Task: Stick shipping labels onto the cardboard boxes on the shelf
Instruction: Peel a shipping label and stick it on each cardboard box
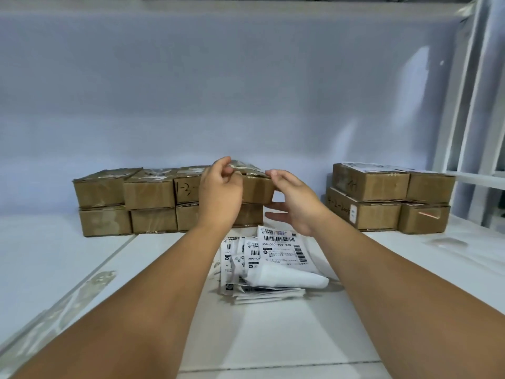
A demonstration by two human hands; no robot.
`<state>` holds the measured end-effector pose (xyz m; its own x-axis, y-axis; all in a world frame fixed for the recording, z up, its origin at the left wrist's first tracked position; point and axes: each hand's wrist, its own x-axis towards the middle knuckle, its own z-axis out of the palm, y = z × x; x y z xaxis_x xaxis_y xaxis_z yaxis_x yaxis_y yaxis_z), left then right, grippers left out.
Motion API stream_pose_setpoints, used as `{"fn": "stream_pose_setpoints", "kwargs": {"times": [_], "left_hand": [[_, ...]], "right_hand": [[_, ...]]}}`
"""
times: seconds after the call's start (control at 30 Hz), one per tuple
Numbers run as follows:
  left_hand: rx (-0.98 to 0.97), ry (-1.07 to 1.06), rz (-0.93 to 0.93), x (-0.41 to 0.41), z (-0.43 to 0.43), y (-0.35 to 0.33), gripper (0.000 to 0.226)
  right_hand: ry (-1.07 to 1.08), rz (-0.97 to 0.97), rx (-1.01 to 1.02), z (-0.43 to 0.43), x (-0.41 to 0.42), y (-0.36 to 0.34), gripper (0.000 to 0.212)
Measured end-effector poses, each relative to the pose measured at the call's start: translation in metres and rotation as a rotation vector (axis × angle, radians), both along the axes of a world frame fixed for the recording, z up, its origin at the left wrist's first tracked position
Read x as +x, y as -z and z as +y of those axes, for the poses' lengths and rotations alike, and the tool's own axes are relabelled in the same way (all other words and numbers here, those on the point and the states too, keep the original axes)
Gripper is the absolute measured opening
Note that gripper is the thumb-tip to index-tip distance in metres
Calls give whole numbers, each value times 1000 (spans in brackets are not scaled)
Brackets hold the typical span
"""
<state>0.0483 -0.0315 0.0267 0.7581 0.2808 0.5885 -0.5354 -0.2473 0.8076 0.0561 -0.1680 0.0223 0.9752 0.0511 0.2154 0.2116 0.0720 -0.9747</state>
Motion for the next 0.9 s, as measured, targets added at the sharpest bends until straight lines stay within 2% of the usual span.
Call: {"fn": "stream_pose_setpoints", "kwargs": {"times": [0.13, 0.2, 0.3, 0.37, 0.4, 0.5, 0.63, 0.77, 0.9], "left_hand": [[-216, 55, 56, 0, 2, -1, 23], [-280, 104, 95, 1, 2, -1, 32], [-262, 155, 175, 4, 2, 2, 60], [-219, 185, 227, 4, 2, 5, 70], [-206, 193, 242, 3, 1, 5, 71], [-207, 230, 232, -1, 2, 1, 62], [-11, 334, 136, -21, -1, -9, 48], [181, 226, -24, -41, -11, -19, 14], [350, 162, 58, -50, -16, -23, 13]], "right_hand": [[-11, 8, 148, -3, -1, -2, 23], [-3, 25, 152, -4, -1, -4, 32], [-4, 42, 177, -5, 1, -5, 36], [-34, 37, 205, -5, 0, -5, 28], [-41, 37, 203, -4, -2, -6, 26], [-57, 36, 248, -7, -6, -5, 44], [-36, 32, 320, -15, -18, -9, 39], [7, 23, 385, -42, -40, -18, 29], [55, 61, 319, -74, -63, -13, 35]]}}
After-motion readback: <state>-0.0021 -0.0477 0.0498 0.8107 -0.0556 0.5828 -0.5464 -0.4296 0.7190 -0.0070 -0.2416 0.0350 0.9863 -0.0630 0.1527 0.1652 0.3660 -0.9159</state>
